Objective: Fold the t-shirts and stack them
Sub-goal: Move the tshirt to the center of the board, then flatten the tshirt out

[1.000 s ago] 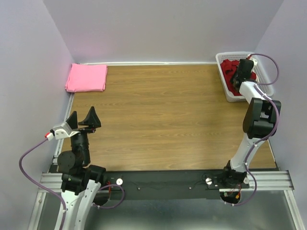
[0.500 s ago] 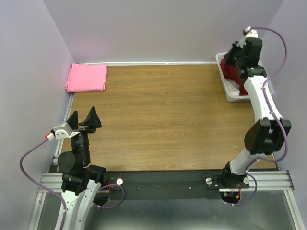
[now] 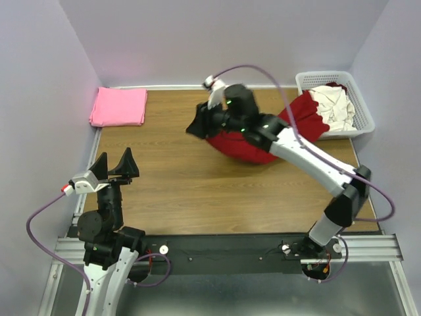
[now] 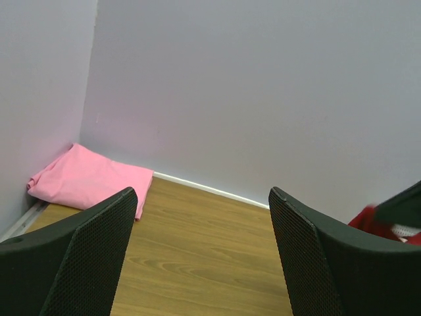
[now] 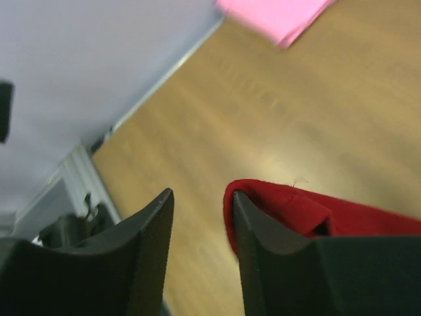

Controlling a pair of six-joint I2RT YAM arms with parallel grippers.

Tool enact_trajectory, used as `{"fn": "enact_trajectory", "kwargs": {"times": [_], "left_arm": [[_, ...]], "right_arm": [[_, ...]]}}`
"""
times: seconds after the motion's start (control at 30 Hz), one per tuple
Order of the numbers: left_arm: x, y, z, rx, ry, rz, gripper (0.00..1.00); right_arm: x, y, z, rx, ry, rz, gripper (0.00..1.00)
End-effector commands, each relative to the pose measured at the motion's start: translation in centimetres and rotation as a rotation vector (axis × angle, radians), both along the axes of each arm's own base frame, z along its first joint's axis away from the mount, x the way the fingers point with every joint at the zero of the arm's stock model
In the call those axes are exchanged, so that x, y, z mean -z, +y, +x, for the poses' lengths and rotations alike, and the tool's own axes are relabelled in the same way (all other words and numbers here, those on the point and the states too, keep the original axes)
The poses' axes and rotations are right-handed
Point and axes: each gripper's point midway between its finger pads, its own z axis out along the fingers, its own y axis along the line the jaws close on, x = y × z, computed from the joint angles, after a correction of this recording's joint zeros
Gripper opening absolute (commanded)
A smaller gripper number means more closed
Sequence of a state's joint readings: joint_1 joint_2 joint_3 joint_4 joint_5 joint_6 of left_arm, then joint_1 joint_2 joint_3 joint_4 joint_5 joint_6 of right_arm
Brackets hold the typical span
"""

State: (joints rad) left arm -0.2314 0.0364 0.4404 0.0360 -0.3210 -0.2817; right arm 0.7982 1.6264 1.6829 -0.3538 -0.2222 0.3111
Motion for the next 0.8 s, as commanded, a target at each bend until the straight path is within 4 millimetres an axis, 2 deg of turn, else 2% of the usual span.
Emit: {"fn": "enact_trajectory", "kwargs": {"times": [0.0, 0.03, 0.13, 0.17, 0.2, 0.23, 0.3, 0.33, 0.4, 0.43, 0.5, 0.53, 0.57, 0.7, 0.77], "left_arm": [[0.0, -0.4, -0.1, 0.022, -0.003, 0.001, 0.88], [0.1, -0.5, 0.0, 0.026, 0.003, 0.004, 0.88], [0.5, -0.7, 0.4, 0.034, 0.028, 0.011, 0.88], [0.6, -0.8, 0.6, 0.036, 0.033, 0.014, 0.88], [0.7, -0.9, 0.8, 0.041, 0.040, 0.017, 0.88], [0.8, -1.1, 1.0, 0.045, 0.049, 0.019, 0.88], [1.2, -1.5, 1.6, 0.059, 0.072, 0.032, 0.88], [1.6, -1.8, 2.0, 0.068, 0.093, 0.040, 0.88], [1.8, -2.0, 2.4, 0.075, 0.109, 0.048, 0.88], [1.9, -2.1, 2.6, 0.077, 0.117, 0.052, 0.88], [2.3, -2.4, 3.0, 0.090, 0.138, 0.062, 0.88], [2.7, -2.6, 3.4, 0.095, 0.154, 0.070, 0.88], [2.7, -2.7, 3.4, 0.099, 0.157, 0.071, 0.88], [3.2, -2.9, 3.8, 0.103, 0.180, 0.085, 0.88], [3.3, -2.9, 4.0, 0.104, 0.187, 0.088, 0.88]], "right_arm": [[6.4, 3.6, -3.4, -0.101, 0.163, -0.091, 0.52], [7.2, 3.7, -3.5, -0.093, 0.168, -0.106, 0.52], [7.7, 2.0, -2.2, 0.015, 0.125, -0.151, 0.55], [9.0, 0.4, -0.9, 0.115, 0.101, -0.205, 0.58], [9.3, -0.8, -0.2, 0.169, 0.082, -0.229, 0.62], [9.3, -2.1, 0.1, 0.203, 0.061, -0.248, 0.64], [10.6, -4.8, 1.6, 0.288, 0.064, -0.291, 0.64], [12.4, -6.8, 2.1, 0.324, 0.095, -0.321, 0.64], [14.2, -8.5, 2.4, 0.335, 0.151, -0.331, 0.64], [16.0, -9.4, 2.2, 0.328, 0.195, -0.343, 0.64], [17.6, -10.1, 2.1, 0.274, 0.266, -0.316, 0.63], [19.2, -10.1, 1.9, 0.231, 0.296, -0.317, 0.63], [19.9, -10.0, 1.8, 0.216, 0.305, -0.319, 0.63], [23.1, -10.0, 2.7, 0.187, 0.400, -0.267, 0.63], [25.3, -10.7, 3.0, 0.174, 0.480, -0.224, 0.63]]}}
